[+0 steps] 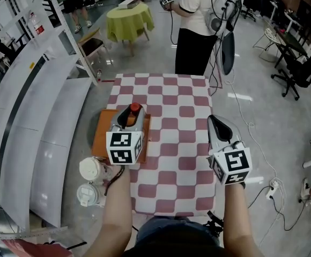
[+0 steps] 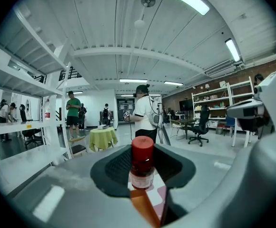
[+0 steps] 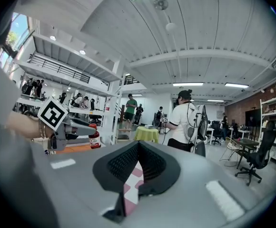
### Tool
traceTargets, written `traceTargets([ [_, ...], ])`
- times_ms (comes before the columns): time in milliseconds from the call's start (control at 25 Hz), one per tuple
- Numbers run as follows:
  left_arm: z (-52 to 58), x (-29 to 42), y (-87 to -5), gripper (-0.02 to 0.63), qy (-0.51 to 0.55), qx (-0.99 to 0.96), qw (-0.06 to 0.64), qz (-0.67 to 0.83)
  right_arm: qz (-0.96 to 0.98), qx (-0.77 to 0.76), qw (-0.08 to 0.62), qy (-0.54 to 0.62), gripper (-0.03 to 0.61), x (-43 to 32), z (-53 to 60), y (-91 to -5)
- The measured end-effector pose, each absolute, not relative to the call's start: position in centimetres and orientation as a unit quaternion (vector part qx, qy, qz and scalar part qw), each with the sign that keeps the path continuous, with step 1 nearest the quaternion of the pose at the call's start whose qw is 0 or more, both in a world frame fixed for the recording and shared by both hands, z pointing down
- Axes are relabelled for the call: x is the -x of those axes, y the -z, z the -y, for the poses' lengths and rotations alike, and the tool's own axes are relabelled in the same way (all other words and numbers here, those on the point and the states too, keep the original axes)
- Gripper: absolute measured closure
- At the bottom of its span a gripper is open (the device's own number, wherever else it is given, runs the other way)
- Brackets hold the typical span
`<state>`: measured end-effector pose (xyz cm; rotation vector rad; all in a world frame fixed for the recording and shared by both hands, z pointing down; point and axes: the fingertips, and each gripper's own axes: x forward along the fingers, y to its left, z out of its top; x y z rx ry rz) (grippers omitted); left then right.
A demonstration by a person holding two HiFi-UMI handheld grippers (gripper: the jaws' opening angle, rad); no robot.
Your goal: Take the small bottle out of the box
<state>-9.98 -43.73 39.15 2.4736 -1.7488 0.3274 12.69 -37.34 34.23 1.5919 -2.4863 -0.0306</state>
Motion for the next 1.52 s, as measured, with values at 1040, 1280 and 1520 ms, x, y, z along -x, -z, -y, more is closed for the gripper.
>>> traceTargets([
  [1040,34.4,8.7,-25.8,0.469,-0.029,-0.809,-0.074,0.582,0.836,-0.540,-0.016,0.092,0.581,-11.9,31.9,-23.7],
  [1280,32.5,8.0,-22.9,0.469,-0.015,-0.811,-0.104,0.576,0.828,-0.551,-0.011,0.104,0.581,-12.8,30.6,-22.4],
  [1520,31.2,7.9,-21.9,0.469,-0.003,-0.809,-0.118,0.576,0.828,-0.550,-0.017,0.113,0.581,-12.9,29.7,-21.3],
])
